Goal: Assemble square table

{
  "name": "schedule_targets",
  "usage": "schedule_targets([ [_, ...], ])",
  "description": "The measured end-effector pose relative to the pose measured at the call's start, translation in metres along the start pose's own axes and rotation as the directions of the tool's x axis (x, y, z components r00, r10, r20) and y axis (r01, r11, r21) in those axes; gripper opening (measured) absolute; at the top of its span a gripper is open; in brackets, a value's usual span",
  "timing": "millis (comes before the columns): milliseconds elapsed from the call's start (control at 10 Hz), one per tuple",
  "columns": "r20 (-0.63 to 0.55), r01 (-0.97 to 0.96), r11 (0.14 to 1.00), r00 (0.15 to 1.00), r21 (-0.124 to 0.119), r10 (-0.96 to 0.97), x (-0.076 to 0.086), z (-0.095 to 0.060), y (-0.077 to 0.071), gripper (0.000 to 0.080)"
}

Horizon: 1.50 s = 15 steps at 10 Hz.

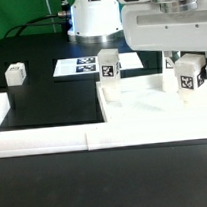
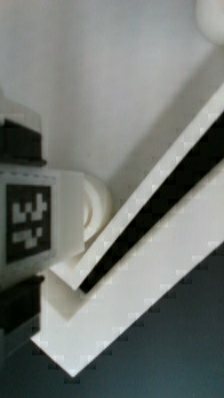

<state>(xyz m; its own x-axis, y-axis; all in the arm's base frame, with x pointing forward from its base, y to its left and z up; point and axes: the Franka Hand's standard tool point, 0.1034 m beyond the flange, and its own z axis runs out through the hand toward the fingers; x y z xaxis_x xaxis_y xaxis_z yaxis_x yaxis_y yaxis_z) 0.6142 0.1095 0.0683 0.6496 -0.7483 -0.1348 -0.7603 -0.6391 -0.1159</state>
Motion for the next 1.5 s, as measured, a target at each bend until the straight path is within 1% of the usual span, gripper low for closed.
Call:
schedule_targets([
  [100,0.007,-0.133,0.991,0.991,0.007,0.133,-0.001,0.000,-0.002,0.0290],
  [200,0.010,-0.204,0.979,0.979,0.012,0.204,-0.001,0.000,-0.003,0.0290],
  [400,0.010,-0.215,0.977,0.977,0.011,0.215,-0.002,0.001,-0.003,0.0290],
  [500,0.010,-0.206,0.978,0.978,0.011,0.206,-0.002,0.001,-0.003,0.0380],
  [600,0.009,-0.165,0.986,0.986,0.011,0.165,-0.002,0.001,-0.003,0.0545],
  [700,-0.005,-0.031,1.000,1.000,-0.003,0.031,-0.005,0.000,-0.004,0.0545],
  [800,-0.028,0.159,0.987,0.987,-0.026,-0.159,-0.011,-0.003,-0.009,0.0627],
  [900,-0.033,0.302,0.953,0.952,-0.034,-0.303,-0.013,-0.004,-0.011,0.0627],
  [1100,-0.029,0.384,0.922,0.922,-0.038,-0.385,-0.011,-0.003,-0.009,0.0649],
  [1200,-0.028,0.473,0.880,0.880,-0.049,-0.474,-0.011,-0.003,-0.009,0.0649],
  [1300,-0.028,0.596,0.799,0.800,-0.085,-0.600,-0.011,-0.003,-0.008,0.0649],
  [1400,-0.029,0.769,0.630,0.631,-0.109,-0.775,-0.005,-0.003,-0.009,0.0649],
  [1500,-0.040,0.815,0.569,0.568,-0.110,-0.822,-0.002,-0.003,-0.011,0.0649],
])
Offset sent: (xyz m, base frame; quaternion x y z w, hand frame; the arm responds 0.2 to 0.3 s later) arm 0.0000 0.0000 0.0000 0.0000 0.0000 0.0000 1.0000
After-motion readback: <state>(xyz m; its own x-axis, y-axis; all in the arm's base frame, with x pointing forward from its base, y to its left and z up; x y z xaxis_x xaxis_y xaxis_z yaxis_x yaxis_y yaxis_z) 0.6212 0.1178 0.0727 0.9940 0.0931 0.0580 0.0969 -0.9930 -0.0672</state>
